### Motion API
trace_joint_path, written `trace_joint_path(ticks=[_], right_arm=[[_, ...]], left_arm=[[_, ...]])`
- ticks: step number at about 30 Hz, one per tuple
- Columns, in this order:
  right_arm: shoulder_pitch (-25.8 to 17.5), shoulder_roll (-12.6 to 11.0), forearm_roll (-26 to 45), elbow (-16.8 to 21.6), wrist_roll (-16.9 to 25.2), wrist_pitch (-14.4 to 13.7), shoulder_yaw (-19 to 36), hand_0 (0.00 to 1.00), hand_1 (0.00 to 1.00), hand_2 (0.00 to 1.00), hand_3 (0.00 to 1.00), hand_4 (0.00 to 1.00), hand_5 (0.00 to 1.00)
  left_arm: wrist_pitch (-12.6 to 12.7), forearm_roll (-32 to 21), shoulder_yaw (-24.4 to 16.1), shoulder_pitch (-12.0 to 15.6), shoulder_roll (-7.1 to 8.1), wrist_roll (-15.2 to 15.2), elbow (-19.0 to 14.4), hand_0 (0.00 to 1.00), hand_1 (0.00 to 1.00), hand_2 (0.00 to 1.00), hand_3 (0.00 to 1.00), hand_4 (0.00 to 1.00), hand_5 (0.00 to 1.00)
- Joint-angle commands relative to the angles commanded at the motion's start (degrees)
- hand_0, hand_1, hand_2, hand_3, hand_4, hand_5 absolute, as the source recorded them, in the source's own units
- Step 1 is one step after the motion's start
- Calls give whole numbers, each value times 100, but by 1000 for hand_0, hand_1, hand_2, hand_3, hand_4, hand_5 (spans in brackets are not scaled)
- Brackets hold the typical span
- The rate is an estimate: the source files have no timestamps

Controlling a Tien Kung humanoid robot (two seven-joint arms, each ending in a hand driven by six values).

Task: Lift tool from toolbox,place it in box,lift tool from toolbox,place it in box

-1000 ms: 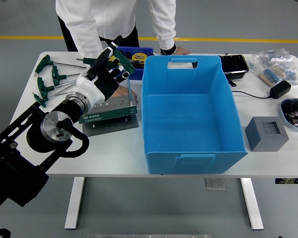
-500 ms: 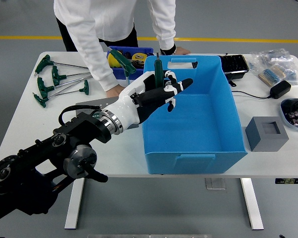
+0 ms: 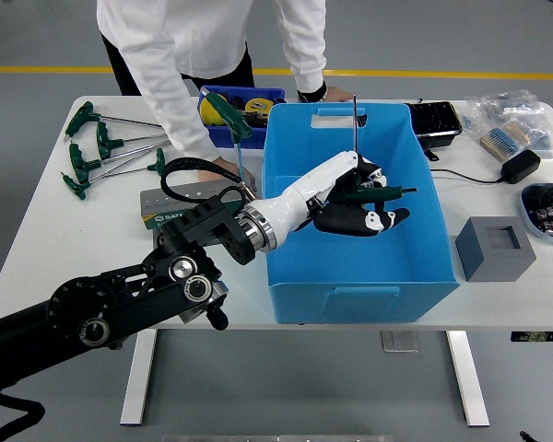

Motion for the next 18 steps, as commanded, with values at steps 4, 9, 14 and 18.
trace_joint_path(ticks=[4,9,14,18], right_arm=[[36,-15,-63,9,-12,0,24,648,638,712,561,810,749],[66,-38,-127,21,-16,3,52,648,637,712,561,809,749],[86,-50,-167,30,-14,2,54,648,637,711,561,809,749],[91,-52,-165,40,-1,2,38,648,637,712,561,809,749]], left_arm=[[-99,752,242,-319,-317,63,865,77,2,92,241,708,232],[-7,1918,674,-790,-590,-95,2014,98,13,116,251,718,250],[-152,2882,989,-1016,-590,53,3043,160,119,262,427,821,326],[-490,2727,1073,-1042,-590,-74,3710,473,562,715,685,998,524]])
